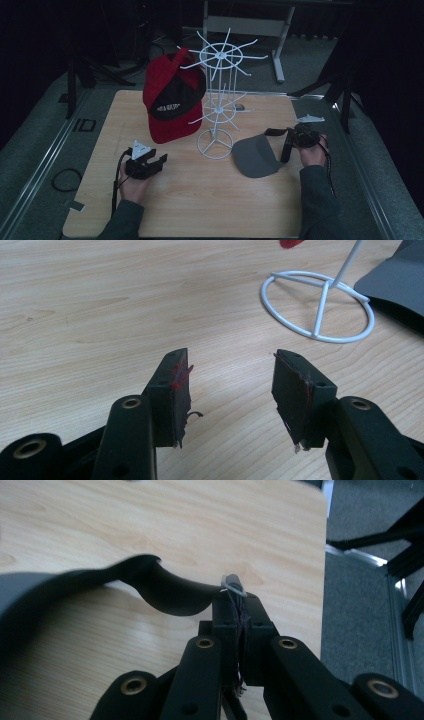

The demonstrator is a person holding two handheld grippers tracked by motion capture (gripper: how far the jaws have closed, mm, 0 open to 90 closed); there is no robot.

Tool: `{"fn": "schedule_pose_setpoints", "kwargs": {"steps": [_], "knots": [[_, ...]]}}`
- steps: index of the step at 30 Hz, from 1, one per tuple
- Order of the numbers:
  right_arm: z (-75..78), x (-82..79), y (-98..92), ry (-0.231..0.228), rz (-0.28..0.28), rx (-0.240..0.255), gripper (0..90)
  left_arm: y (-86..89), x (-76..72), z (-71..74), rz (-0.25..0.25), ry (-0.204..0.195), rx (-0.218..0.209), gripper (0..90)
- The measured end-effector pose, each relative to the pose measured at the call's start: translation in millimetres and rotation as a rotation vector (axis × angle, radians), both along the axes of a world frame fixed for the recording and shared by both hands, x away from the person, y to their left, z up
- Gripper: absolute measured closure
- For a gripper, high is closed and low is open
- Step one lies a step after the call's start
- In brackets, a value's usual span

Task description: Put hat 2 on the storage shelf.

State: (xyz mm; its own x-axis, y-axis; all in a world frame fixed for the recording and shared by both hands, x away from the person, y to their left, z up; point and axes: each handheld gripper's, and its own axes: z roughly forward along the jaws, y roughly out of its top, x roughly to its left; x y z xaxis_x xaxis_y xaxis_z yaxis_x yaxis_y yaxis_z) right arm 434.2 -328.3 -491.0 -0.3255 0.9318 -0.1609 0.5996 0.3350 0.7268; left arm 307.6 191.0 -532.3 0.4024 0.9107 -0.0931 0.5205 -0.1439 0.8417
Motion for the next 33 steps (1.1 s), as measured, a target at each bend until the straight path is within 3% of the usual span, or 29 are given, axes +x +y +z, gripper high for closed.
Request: {"fn": "schedule_pose_setpoints", "kwargs": {"steps": [5,12,23,33], "knots": [[14.6,-2.7,4.9,-0.041,0.02,0.01,87.9,-0.1,0.0,0.0,0.001,-0.001,0.0,49.9],[30.1,-5.4,9.5,-0.091,0.033,0.094,87.9,0.2,-0.3,0.0,0.005,0.001,-0.001,49.9],[49.4,-12.0,15.9,-0.164,0.05,0.181,88.0,0.7,-0.1,-0.2,0.007,0.002,-0.005,49.9],[69.4,-21.4,26.8,-0.224,0.108,0.26,87.9,1.1,0.0,-0.6,0.01,0.004,-0.009,49.9]]}}
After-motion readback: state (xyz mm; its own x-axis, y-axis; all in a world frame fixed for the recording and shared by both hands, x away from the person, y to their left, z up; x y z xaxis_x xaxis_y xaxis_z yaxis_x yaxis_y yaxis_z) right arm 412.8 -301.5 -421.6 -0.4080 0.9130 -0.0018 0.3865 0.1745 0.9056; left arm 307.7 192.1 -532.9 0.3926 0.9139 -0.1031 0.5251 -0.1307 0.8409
